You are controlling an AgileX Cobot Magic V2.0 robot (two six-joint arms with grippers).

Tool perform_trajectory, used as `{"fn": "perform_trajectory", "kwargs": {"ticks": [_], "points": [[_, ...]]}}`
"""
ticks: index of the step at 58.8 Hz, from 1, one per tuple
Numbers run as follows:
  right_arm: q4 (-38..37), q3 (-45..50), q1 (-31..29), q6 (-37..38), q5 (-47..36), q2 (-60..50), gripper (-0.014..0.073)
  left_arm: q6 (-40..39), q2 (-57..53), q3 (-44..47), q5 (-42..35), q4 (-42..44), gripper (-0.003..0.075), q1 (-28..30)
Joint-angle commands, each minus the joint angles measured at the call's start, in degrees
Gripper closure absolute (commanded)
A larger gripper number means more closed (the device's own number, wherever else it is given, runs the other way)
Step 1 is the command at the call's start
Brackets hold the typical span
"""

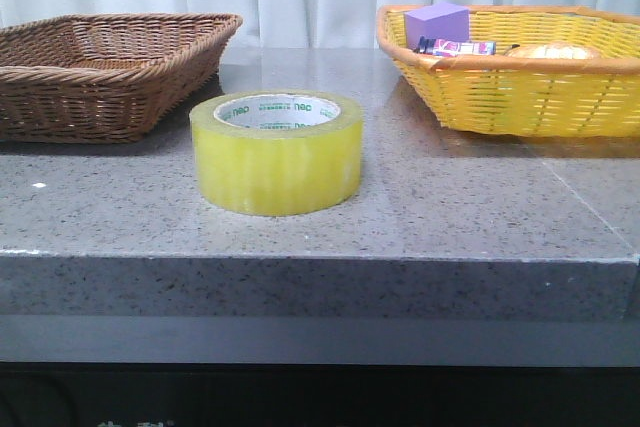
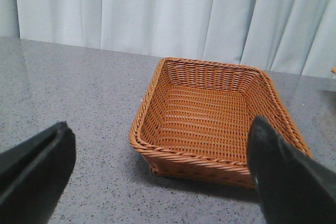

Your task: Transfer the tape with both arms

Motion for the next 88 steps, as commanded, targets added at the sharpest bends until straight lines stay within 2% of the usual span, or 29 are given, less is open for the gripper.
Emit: {"fn": "perform_trajectory", "kwargs": {"ticks": [1,6,15,22,31,40,46,57,70,88], "points": [[0.48,0.54,-0.35,0.01,-7.21,-1.17,0.0714,-0.32,0.93,-1.66,-5.15,-1.61,0.0069,-0.01],[0.48,1.48,-0.35,0.01,-8.47,-1.06,0.0714,0.23,2.2,-2.39,-3.55,-3.86,0.0069,-0.26],[0.48,1.67,-0.35,0.01,-8.98,-1.06,0.0714,5.9,10.81,-9.06,10.48,-9.02,0.0069,-2.59],[0.48,1.67,-0.35,0.01,-8.98,-1.06,0.0714,6.19,19.36,-14.29,18.85,-10.19,0.0069,-5.14],[0.48,1.67,-0.35,0.01,-8.98,-1.06,0.0714,6.09,30.21,-19.53,24.07,-11.43,0.0069,-10.25],[0.48,1.67,-0.35,0.01,-8.92,-1.06,0.0714,3.36,39.38,-24.07,24.93,-12.89,0.0069,-17.33],[0.48,1.67,-0.35,0.01,-8.87,-1.06,0.0714,1.26,46.85,-28.51,24.82,-12.89,0.0069,-24.26],[0.48,1.67,-0.35,0.01,-8.68,-1.06,0.0714,-2.37,56.76,-35.56,24.82,-12.89,0.0069,-32.43],[0.48,1.67,-0.35,0.01,-8.38,-1.06,0.0714,-3.63,65.99,-41.24,24.31,-14.92,0.0073,-35.17],[0.48,1.67,-0.35,0.01,-8.2,-1.06,0.0714,-5.02,71.13,-43.29,19.08,-16.21,0.0185,-35.17]]}}
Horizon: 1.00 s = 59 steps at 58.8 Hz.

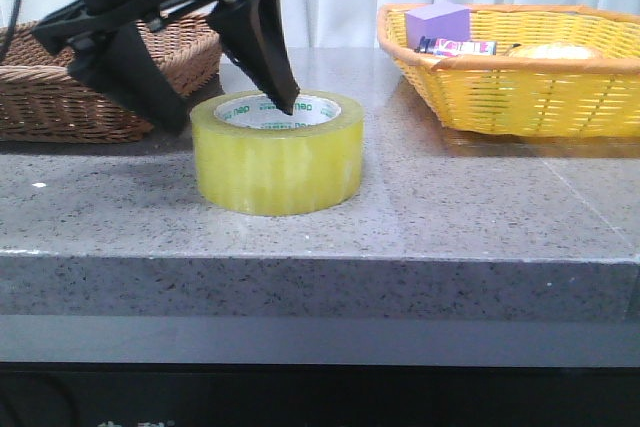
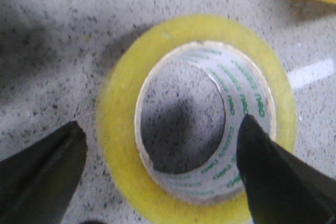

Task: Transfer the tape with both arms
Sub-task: 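Lower the left gripper into the tape roll's hole and grasp its rim, then lift the tape roll with the left gripper and lower it into the brown basket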

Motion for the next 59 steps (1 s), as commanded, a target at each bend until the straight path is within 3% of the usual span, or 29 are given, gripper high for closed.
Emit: {"fn": "perform_trajectory", "kwargs": {"ticks": [1,18,26,42,47,59], "points": [[0.48,-1.42,-0.35,-0.01,-4.16,0.4,0.0714,-0.84,-1.48,-1.94,-3.53,-1.53,0.0188,-0.32],[0.48,-1.42,-0.35,-0.01,-4.05,0.4,0.0714,-0.84,0.24,-1.94,-3.31,-1.53,0.0209,-0.32],[0.48,-1.42,-0.35,-0.01,-4.05,0.4,0.0714,-0.84,0.66,-1.94,-2.92,-1.61,0.0318,-0.32],[0.48,-1.42,-0.35,-0.01,-4.05,0.4,0.0714,-0.84,0.66,-3.28,-0.7,-1.61,0.0657,-0.32],[0.48,-1.42,-0.35,-0.01,-4.05,0.4,0.0714,-0.84,0.66,-4.64,0.0,-1.61,0.0698,-0.32],[0.48,-1.42,-0.35,-0.01,-4.05,0.4,0.0714,-0.84,-0.64,-9.79,3.2,-0.74,0.0698,-0.32]]}}
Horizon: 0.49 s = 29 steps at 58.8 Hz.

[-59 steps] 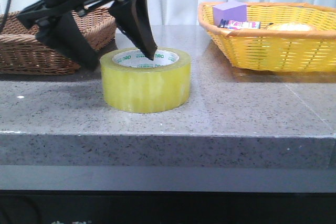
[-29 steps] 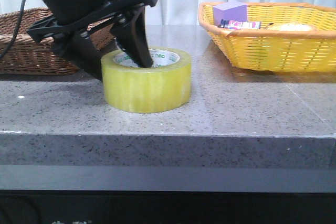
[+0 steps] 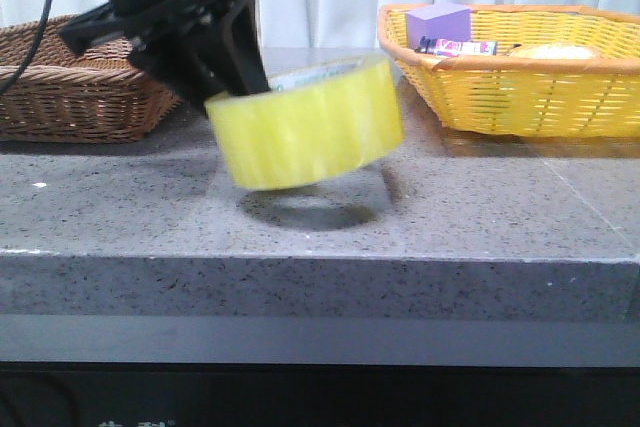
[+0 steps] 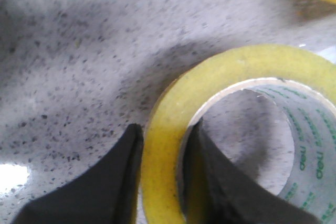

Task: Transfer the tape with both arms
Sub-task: 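Lift the tape roll with the left gripper and lower it into the brown basket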

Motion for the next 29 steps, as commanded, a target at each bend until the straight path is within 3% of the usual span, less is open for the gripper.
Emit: {"fn": "perform_trajectory", "kwargs": {"ticks": [1,14,29], "points": [[0.48,-1.42,-0.35,-0.01,-4.25,0.4,0.0714,-0.64,-3.97,-4.5,-2.03,-0.87,0.0698,-0.32],[0.48,-1.42,-0.35,-0.01,-4.25,0.4,0.0714,-0.64,-7.28,-11.12,-1.94,5.35,0.0698,1.14],[0.48,-1.42,-0.35,-0.01,-4.25,0.4,0.0714,-0.39,-7.6,-14.95,-2.23,12.16,0.0699,11.03]]}}
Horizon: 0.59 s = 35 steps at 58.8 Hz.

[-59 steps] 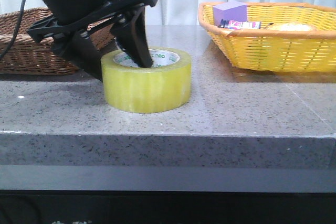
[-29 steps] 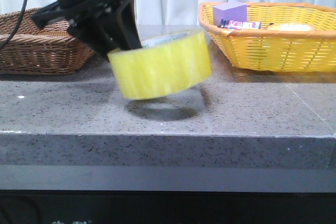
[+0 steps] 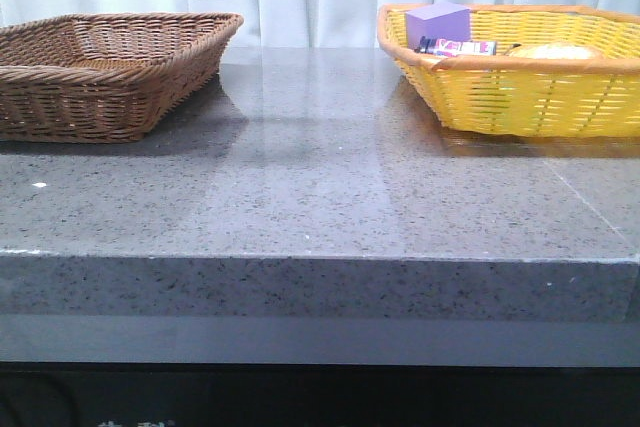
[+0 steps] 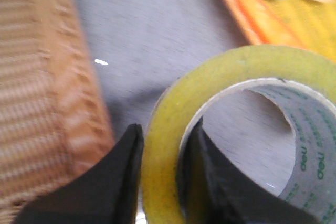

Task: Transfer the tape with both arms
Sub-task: 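Lift the tape roll with the left gripper and lower it into the brown basket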

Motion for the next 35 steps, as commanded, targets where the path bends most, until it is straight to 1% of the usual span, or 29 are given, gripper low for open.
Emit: {"fn": "perform_trajectory", "kwargs": {"ticks": [1,7,12,18,25,31,33,35], "points": [[0.48,-1.42,-0.35,-0.01,-4.25,0.4,0.0714,-0.38,-2.72,-2.67,-3.86,1.97,0.0699,3.81],[0.48,-1.42,-0.35,-0.01,-4.2,0.4,0.0714,-0.38,-2.45,-2.67,-4.11,4.14,0.0699,8.85],[0.48,-1.42,-0.35,-0.01,-4.2,0.4,0.0714,-0.38,-1.23,-2.67,-3.89,4.22,0.0699,12.67],[0.48,-1.42,-0.35,-0.01,-4.2,0.4,0.0714,-0.38,0.69,-2.67,-3.77,4.33,0.0698,15.73],[0.48,-1.42,-0.35,-0.01,-4.2,0.4,0.0714,-0.28,3.97,-2.67,-3.77,4.45,0.0694,17.84],[0.48,-1.42,-0.35,-0.01,-4.2,0.4,0.0714,-0.29,6.13,-2.67,-3.77,5.16,0.0642,18.21],[0.48,-1.42,-0.35,-0.01,-4.2,0.4,0.0714,-0.29,6.84,-2.67,-3.65,5.29,0.0596,18.21],[0.48,-1.42,-0.35,-0.01,-4.2,0.4,0.0714,-0.29,7.18,-2.67,-3.52,5.29,0.0566,18.21]]}}
